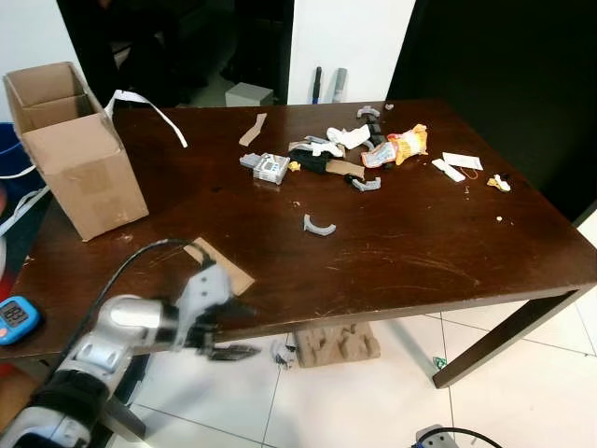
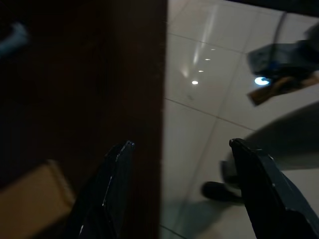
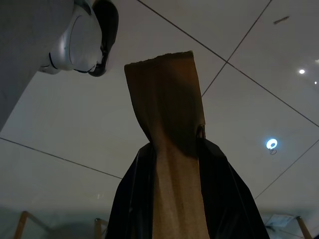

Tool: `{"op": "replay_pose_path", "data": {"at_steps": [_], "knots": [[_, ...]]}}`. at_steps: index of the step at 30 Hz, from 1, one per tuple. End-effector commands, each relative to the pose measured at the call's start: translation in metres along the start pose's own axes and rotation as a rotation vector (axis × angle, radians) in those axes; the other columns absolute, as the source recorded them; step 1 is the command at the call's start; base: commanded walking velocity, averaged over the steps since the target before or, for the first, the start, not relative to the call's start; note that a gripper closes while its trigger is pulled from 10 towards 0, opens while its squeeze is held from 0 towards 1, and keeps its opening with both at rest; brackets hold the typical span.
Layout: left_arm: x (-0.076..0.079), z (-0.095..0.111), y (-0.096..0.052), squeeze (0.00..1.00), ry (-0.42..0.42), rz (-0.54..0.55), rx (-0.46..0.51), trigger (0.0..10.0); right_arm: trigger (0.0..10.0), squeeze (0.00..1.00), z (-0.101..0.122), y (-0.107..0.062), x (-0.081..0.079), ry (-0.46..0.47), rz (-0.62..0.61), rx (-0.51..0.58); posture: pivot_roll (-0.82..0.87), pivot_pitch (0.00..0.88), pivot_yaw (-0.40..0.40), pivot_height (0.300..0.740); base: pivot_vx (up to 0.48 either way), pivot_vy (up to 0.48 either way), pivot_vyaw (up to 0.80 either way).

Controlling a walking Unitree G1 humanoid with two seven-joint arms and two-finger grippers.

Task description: Picking trash to rubbish bin

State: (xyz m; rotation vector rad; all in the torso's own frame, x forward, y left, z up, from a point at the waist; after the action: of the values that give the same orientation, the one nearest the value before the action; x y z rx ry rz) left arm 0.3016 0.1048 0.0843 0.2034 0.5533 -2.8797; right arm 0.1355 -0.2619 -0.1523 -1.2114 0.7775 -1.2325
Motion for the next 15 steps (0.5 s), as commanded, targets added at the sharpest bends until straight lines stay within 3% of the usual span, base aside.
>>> {"op": "replay_pose_path", "data": {"at_steps": [1,3,9,12,15], "knots": [[-0.018,-0.001,-0.004,0.0,0.043,0.074,-0.028,10.0,10.0,0.0,-0.008,-0.001,0.003,0.003,-0.007,-0.018,0.04,0.096,-0.025,0.74,0.0,0.0,0.0],[-0.039,0.008,-0.01,0.0,0.086,0.159,-0.035,10.0,10.0,0.0,-0.009,-0.001,0.003,0.004,-0.007,-0.019,0.03,0.106,-0.026,0.74,0.0,0.0,0.0],[-0.082,0.024,-0.031,0.0,0.176,0.326,-0.091,10.0,10.0,0.0,-0.024,-0.003,0.007,0.001,-0.011,-0.045,0.01,0.135,-0.032,0.74,0.0,0.0,0.0],[-0.091,0.025,-0.037,0.0,0.196,0.367,-0.11,10.0,10.0,0.0,-0.029,-0.003,0.008,-0.003,-0.012,-0.055,0.01,0.141,-0.033,0.74,0.0,0.0,0.0],[-0.102,0.018,-0.051,0.0,0.251,0.397,-0.196,10.0,10.0,0.0,-0.046,-0.006,0.014,-0.011,-0.019,-0.088,-0.01,0.192,-0.051,0.74,0.0,0.0,0.0]]}}
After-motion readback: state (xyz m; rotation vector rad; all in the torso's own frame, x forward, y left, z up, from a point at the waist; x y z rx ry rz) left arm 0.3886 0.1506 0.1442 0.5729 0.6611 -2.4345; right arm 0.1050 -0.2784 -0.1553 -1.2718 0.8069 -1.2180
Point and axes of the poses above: a point about 5 cm out from each wrist's last joint towards the gripper, its own y axis pointing out of the wrist towards the gripper, its own z axis along the axis of the wrist's last joint, x = y × z, the point moved 6 cm from there along y, pointing out of the wrist towards the gripper, and after that the axes turned 2 degrees about y, right-handed, at the moved point
